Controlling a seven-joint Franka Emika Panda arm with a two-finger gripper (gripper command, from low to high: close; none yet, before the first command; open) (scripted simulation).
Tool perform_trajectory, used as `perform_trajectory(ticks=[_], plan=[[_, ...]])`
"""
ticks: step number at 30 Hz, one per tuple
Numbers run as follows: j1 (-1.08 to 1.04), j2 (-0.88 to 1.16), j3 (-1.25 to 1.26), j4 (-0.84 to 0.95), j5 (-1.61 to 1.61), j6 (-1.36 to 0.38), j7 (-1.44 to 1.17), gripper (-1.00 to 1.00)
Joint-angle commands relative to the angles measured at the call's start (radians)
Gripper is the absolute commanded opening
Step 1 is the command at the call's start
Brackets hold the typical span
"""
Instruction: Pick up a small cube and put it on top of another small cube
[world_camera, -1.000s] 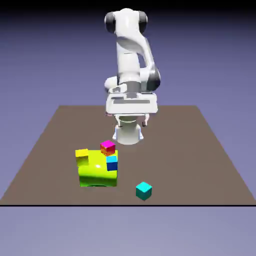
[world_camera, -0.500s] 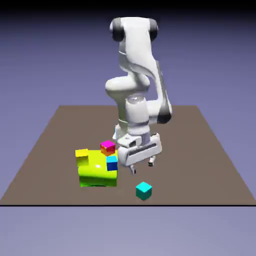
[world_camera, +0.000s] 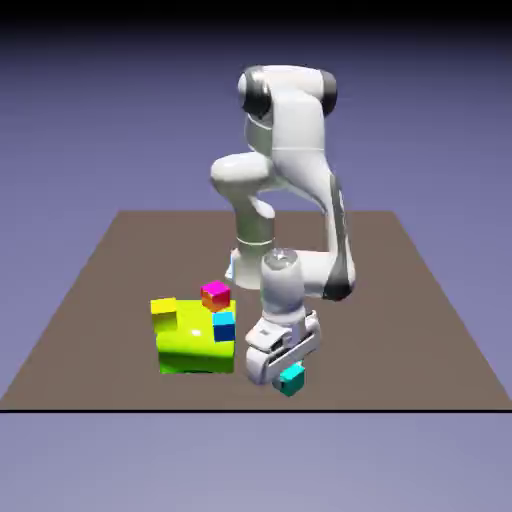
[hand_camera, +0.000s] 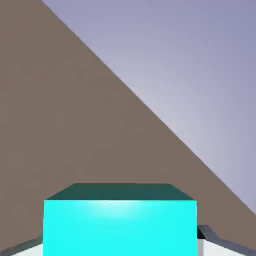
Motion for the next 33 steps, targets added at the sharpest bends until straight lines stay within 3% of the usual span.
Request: perform_trajectory(ticks=[1, 19, 22, 28, 29, 33], plan=[[0.021, -0.036, -0.029, -0.014, -0.032, -0.022, 0.026, -1.00], [-0.248, -0.661, -0.422, -0.119, -0.657, -0.448, 0.210, -1.00], [-0.252, -0.675, -0.468, -0.140, -0.693, -0.440, 0.195, -1.00], [-0.220, -0.459, -0.489, -0.190, -0.477, -0.221, 0.031, -1.00], [-0.220, -0.459, -0.489, -0.190, -0.477, -0.221, 0.031, 1.00], [-0.236, -0.567, -0.478, -0.165, -0.586, -0.331, 0.114, 1.00]])
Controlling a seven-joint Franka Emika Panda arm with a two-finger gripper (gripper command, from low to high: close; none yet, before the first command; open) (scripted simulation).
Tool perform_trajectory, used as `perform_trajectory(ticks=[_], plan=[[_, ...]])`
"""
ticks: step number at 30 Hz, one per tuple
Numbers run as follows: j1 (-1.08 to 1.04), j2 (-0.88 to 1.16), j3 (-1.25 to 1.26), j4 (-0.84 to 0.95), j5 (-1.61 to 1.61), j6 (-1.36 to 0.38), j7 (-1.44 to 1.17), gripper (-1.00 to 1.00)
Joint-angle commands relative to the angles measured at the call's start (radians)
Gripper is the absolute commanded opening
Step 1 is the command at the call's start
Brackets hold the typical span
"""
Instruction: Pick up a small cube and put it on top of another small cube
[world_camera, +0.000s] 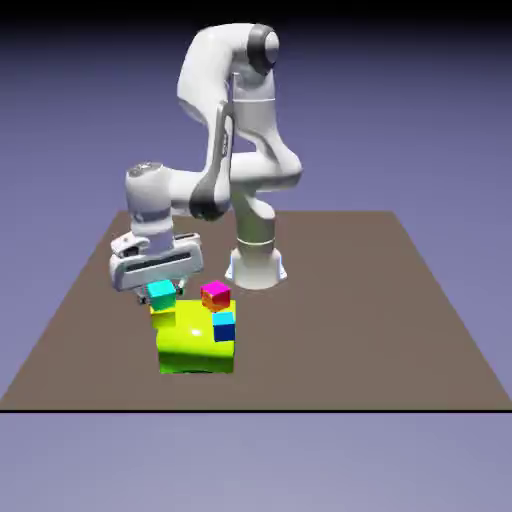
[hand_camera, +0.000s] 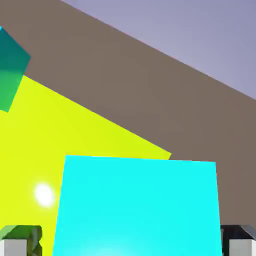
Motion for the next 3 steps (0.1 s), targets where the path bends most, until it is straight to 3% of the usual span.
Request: perform_trajectory(ticks=[1, 3], plan=[[-0.005, -0.036, 0.004, 0.008, -0.036, -0.037, 0.028, 1.00], [-0.016, -0.107, 0.010, 0.025, -0.107, -0.109, 0.081, 1.00]])
